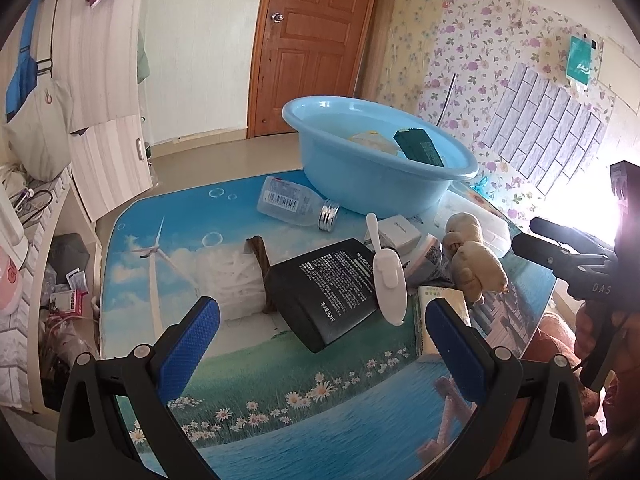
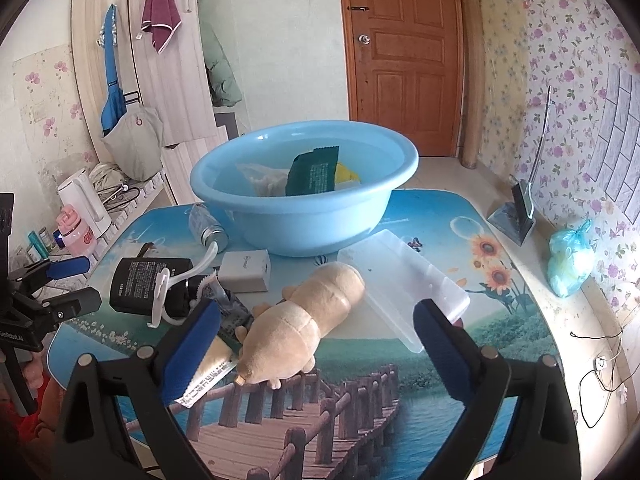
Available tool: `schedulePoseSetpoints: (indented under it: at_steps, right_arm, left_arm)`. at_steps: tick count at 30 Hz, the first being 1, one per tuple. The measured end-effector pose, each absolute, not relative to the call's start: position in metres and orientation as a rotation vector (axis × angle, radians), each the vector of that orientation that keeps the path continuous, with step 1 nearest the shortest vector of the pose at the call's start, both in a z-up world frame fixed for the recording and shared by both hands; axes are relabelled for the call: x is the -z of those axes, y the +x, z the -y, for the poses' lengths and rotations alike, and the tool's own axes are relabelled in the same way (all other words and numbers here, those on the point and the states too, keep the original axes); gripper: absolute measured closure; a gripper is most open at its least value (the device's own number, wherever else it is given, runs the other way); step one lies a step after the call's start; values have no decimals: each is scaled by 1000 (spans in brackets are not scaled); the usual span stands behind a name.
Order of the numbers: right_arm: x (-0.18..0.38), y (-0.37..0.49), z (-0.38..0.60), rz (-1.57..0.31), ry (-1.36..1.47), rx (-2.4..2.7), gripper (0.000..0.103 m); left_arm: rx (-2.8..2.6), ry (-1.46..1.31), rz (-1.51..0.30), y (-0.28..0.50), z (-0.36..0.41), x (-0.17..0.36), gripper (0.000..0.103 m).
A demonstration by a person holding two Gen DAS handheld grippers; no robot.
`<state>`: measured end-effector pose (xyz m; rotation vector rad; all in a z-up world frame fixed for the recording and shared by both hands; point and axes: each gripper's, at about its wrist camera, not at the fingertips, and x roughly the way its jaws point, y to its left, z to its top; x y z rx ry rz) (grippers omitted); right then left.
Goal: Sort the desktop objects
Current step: 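Withdraw both open tools from the basin toward the remaining items, then grasp the black case with left tool while right tool grasps the beige plush toy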
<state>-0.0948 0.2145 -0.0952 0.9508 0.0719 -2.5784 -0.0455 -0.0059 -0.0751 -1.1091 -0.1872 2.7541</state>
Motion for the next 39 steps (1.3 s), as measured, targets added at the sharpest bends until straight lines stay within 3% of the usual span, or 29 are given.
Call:
schedulePoseSetpoints:
  at_steps: [18, 20, 23, 24, 29, 35, 37, 39]
  right_arm:
    - [111, -102, -207, -24, 1028, 2485, 14]
    - [113, -104, -205, -20, 1042, 2475, 14]
    - [117, -106, -203, -17, 1060, 2466, 14]
    - [118, -108, -202, -16, 1066, 2463, 14]
    - [125, -114, -199, -7, 1102, 2453, 14]
    - [131, -117, -196, 3, 1133, 2442, 14]
    - [132, -119, -196, 12, 1142, 2431, 14]
    - [134, -120, -194, 6, 1151, 2425, 14]
  left_arm:
    - [-2646, -1159, 314, -61, 17, 98, 1]
    - [-2621, -1161, 314, -64, 16, 100, 8]
    - [-2578, -1162, 312, -69, 14, 104, 33]
    - [-2576, -1169, 309, -71, 14, 105, 37]
    - [-2544, -1173, 370, -76, 21, 108, 40]
    - [-2515, -1238, 430, -82, 25, 120, 36]
    - [-2490, -1233, 413, -81, 21, 120, 48]
    - [-2490, -1223, 398, -79, 16, 119, 49]
